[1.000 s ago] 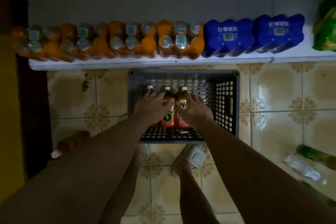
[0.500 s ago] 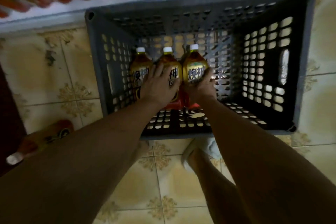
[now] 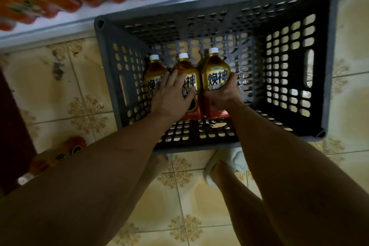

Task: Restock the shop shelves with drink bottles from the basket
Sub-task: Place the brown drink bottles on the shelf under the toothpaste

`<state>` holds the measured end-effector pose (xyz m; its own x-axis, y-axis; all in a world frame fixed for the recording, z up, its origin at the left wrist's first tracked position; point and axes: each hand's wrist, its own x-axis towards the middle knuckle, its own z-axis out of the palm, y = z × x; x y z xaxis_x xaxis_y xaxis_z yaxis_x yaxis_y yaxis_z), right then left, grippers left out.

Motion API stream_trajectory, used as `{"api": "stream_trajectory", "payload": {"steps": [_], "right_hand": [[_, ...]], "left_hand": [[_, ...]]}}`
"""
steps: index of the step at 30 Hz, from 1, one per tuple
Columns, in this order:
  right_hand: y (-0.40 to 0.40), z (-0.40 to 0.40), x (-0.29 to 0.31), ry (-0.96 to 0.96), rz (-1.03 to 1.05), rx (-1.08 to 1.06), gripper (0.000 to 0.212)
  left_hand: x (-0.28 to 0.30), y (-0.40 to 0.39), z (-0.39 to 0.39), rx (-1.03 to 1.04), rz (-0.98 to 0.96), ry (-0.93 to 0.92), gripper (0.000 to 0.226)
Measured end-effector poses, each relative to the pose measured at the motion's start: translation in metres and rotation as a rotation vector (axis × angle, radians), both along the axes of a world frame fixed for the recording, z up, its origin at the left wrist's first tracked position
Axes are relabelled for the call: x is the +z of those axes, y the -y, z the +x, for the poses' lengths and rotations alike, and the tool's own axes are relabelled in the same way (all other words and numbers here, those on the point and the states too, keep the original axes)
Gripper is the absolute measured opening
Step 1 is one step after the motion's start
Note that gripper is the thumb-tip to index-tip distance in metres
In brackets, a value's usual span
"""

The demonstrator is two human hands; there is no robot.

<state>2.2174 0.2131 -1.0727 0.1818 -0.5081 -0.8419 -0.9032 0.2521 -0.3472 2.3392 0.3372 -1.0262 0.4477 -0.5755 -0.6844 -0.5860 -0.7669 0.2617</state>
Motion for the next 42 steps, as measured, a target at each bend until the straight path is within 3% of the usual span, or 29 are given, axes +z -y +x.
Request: {"api": "stream_trajectory", "payload": {"steps": [5, 10, 13, 17, 19, 21, 23, 28, 30, 33, 35, 39, 42], "right_hand": [[0.011, -0.008, 0.047, 0.031, 0.001, 0.031, 0.093], [0.024, -0.015, 0.133, 0.076, 0.006, 0.047, 0.088], [0.024, -0.018, 0.21, 0.102, -0.005, 0.026, 0.086], [0.011, -0.029, 0.339, 0.245, -0.013, -0.087, 0.084], [-0.001, -0.034, 0.407, 0.322, -0.024, -0.118, 0.087], [-0.01, -0.036, 0.468, 0.396, -0.044, -0.155, 0.092], [-0.016, -0.036, 0.519, 0.445, -0.054, -0.174, 0.097], [-0.013, -0.04, 0.615, 0.596, -0.116, -0.134, 0.101], [-0.003, -0.044, 0.641, 0.645, -0.112, -0.118, 0.092], [0.017, -0.052, 0.67, 0.726, -0.042, -0.091, 0.08], [0.031, -0.056, 0.686, 0.752, 0.049, -0.101, 0.076], [0.047, -0.049, 0.712, 0.766, 0.295, -0.198, 0.083], [0.048, -0.037, 0.732, 0.792, 0.324, -0.161, 0.08]], "left_hand": [[0.042, 0.007, -0.003, 0.045, -0.02, -0.014, 0.064], [0.115, 0.027, -0.009, 0.215, -0.003, -0.326, 0.066], [0.188, 0.036, -0.012, 0.381, 0.029, -0.502, 0.078], [0.319, 0.038, -0.029, 0.583, 0.103, -0.644, 0.079], [0.389, 0.036, -0.039, 0.71, 0.14, -0.808, 0.084], [0.446, 0.031, -0.048, 0.857, 0.108, -0.967, 0.096], [0.486, 0.026, -0.055, 0.964, -0.005, -1.046, 0.093], [0.567, 0.031, -0.062, 0.975, -0.251, -1.051, 0.047], [0.593, 0.037, -0.061, 0.952, -0.333, -1.077, 0.057], [0.622, 0.047, -0.054, 0.896, -0.397, -1.126, 0.041], [0.639, 0.052, -0.048, 0.871, -0.438, -1.123, 0.044], [0.666, 0.061, -0.034, 0.83, -0.52, -1.081, 0.051], [0.684, 0.069, -0.025, 0.836, -0.57, -1.047, 0.057]]}}
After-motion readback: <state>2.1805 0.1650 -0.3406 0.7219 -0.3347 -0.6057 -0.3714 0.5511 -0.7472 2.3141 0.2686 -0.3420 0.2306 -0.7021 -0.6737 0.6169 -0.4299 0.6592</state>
